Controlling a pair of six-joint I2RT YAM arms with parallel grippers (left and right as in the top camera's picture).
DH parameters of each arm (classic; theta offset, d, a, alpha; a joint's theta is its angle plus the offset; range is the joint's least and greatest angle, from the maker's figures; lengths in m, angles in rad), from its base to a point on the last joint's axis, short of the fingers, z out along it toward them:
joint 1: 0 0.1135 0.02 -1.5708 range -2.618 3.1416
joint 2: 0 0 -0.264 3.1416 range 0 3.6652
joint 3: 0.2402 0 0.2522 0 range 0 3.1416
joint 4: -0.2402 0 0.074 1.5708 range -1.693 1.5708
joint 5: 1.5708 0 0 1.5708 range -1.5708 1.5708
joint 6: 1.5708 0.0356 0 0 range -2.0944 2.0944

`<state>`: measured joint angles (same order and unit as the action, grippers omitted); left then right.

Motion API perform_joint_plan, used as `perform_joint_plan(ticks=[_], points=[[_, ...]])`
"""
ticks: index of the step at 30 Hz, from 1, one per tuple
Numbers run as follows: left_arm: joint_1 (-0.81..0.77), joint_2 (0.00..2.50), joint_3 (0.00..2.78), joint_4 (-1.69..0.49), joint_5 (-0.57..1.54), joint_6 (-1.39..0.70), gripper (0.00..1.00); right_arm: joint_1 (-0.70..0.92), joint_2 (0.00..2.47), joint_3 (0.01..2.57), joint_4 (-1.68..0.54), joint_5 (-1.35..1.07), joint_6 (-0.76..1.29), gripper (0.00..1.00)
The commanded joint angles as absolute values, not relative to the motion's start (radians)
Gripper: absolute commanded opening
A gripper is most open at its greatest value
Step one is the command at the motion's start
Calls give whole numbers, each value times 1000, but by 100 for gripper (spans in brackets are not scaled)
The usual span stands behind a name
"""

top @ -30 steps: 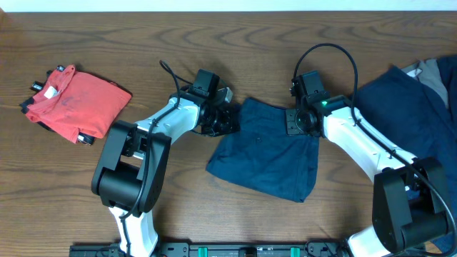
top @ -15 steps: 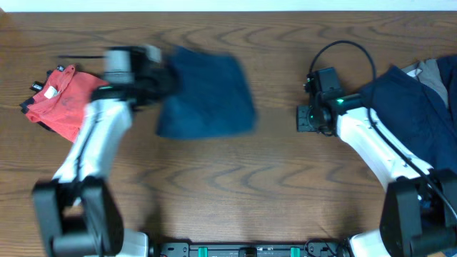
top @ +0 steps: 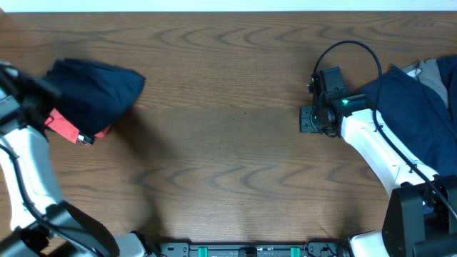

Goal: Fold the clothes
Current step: 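Place the folded pants on top of the red shirt at left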

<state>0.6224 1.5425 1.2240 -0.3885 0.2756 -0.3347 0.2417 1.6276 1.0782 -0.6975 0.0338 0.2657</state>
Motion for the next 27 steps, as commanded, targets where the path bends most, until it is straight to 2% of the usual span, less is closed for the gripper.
perform_joint_plan(ticks=[1, 4, 5, 7, 13, 17, 19, 22, 27], points=[[655, 1581, 1230, -423, 252, -326, 39, 233, 1615, 1083, -699, 36, 264, 50], [684, 1587, 1230, -455, 253, -336, 59, 233, 1615, 1083, -701, 36, 264, 51], [692, 1587, 1230, -455, 255, -365, 73, 233, 1615, 1083, -702, 36, 264, 51], [700, 1586, 1230, -448, 297, -379, 82, 233, 1615, 1083, -701, 37, 264, 52], [694, 1586, 1230, -411, 516, -378, 85, 233, 1615, 1083, -699, 34, 265, 58], [618, 1586, 1230, -423, 546, -340, 85, 233, 1616, 1083, -672, -29, 265, 65], [551, 1586, 1230, -442, 544, -291, 86, 233, 1616, 1083, -650, -71, 265, 69], [413, 1589, 1230, -495, 505, -225, 88, 229, 1616, 1083, -619, -84, 238, 81], [166, 1608, 1228, -630, 423, -176, 92, 153, 1616, 1083, -606, -112, 208, 88]])
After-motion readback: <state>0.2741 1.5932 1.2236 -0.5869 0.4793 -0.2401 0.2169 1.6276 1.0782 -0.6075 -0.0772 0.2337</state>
